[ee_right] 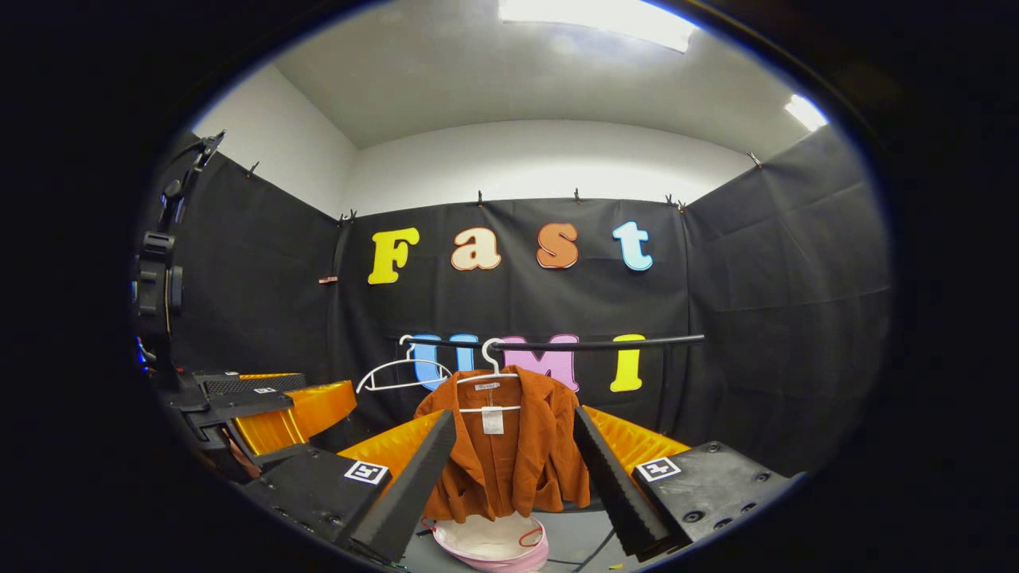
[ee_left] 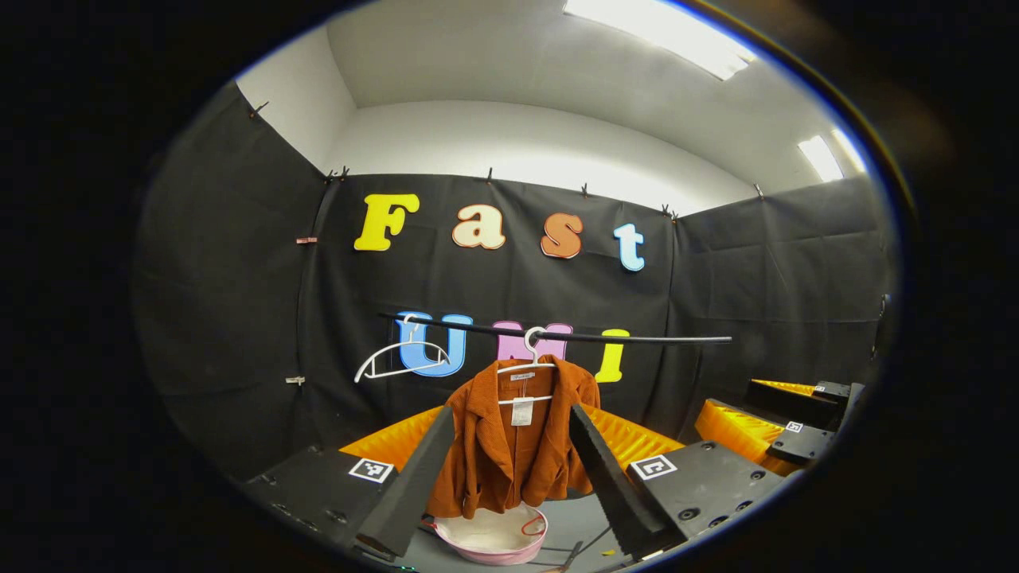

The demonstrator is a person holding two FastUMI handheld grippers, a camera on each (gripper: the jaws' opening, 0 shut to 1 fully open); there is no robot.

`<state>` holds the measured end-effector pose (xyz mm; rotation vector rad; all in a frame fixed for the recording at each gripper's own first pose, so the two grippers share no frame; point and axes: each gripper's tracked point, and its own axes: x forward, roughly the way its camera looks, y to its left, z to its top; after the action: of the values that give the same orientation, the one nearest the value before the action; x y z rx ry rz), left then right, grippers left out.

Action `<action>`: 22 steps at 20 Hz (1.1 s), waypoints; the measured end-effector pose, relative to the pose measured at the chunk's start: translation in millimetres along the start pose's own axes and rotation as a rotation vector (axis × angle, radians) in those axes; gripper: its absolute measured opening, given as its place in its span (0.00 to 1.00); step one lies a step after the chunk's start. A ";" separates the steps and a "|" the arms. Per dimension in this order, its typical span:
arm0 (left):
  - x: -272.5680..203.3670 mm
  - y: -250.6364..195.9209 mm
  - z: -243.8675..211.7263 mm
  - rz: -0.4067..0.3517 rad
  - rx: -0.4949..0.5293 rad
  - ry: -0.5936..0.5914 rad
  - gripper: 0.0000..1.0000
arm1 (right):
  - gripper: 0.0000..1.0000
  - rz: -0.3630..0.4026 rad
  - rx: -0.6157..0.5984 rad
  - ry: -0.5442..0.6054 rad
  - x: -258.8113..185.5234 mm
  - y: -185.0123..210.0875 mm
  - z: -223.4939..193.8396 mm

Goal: Grasp the clothes on the hanger with both hands and then place them into the laundry hamper below.

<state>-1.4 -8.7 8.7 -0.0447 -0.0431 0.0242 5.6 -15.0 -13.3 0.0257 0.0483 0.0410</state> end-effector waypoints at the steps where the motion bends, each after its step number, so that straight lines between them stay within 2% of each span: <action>1: 0.3 -1.1 -0.3 -0.001 -0.002 -0.001 0.94 | 0.97 0.000 0.000 -0.001 -0.2 -1.0 0.5; 12: 16.1 -12.9 -9.4 0.063 -0.030 0.000 0.93 | 0.99 0.062 0.023 -0.005 25.6 -18.7 -7.3; 16: 25.1 -21.6 -13.1 0.093 -0.033 -0.010 0.93 | 0.97 0.099 0.012 0.027 39.4 -25.8 -21.8; 22: 41.6 -40.6 -40.4 0.027 -0.038 0.034 0.93 | 0.97 0.128 0.000 0.069 61.4 -27.6 -42.9</action>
<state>42.9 -50.0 -28.0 -0.0834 -0.0085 0.0495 65.9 -38.9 -59.7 0.0270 0.1152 0.1704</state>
